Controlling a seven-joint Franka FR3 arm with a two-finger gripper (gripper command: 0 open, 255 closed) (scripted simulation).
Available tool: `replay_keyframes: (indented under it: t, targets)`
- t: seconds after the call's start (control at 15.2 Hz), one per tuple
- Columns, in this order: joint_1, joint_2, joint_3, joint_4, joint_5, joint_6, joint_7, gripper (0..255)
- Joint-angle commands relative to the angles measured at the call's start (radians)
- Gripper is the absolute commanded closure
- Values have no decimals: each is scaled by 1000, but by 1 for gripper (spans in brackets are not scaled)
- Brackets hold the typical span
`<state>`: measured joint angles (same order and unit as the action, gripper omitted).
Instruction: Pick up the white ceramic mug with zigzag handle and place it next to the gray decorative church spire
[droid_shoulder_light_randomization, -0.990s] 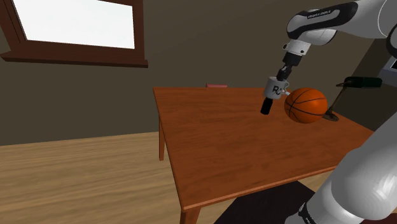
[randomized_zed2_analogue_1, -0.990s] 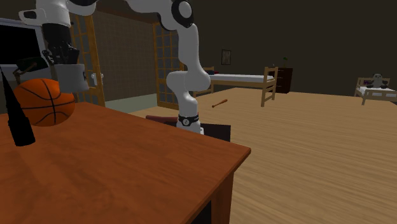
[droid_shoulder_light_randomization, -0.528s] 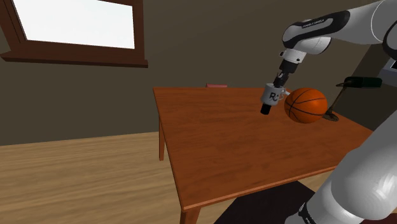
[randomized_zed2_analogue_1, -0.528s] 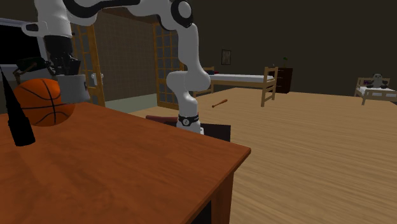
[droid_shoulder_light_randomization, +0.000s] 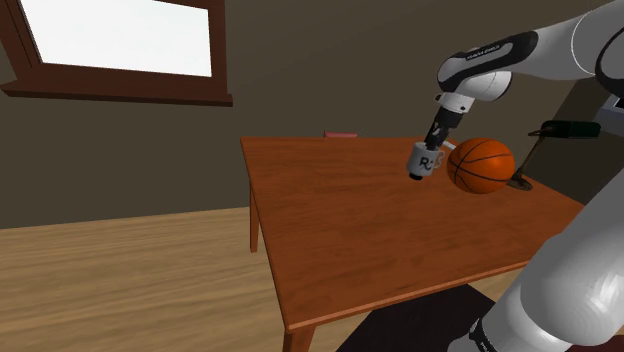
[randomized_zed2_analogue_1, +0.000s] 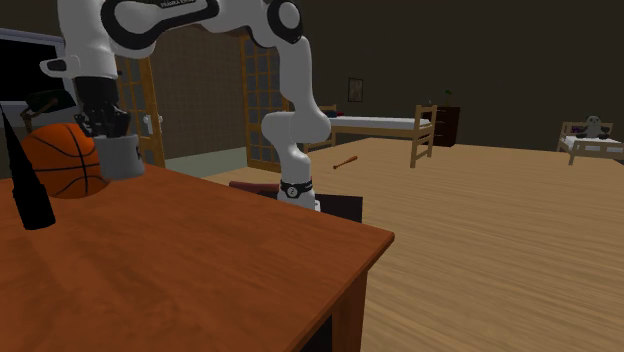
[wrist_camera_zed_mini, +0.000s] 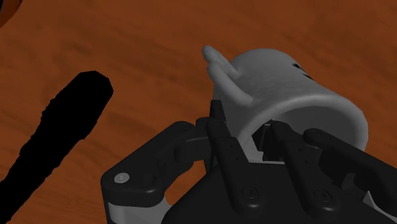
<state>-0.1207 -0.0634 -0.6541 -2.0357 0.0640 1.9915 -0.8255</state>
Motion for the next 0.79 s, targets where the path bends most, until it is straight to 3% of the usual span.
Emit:
replay_keyframes:
  t: [0.0,0.73]
  targets:
    - [-1,11,-2,-18,8,26,-8,255]
    - [-3,78,-9,-107,64,166,-58,255]
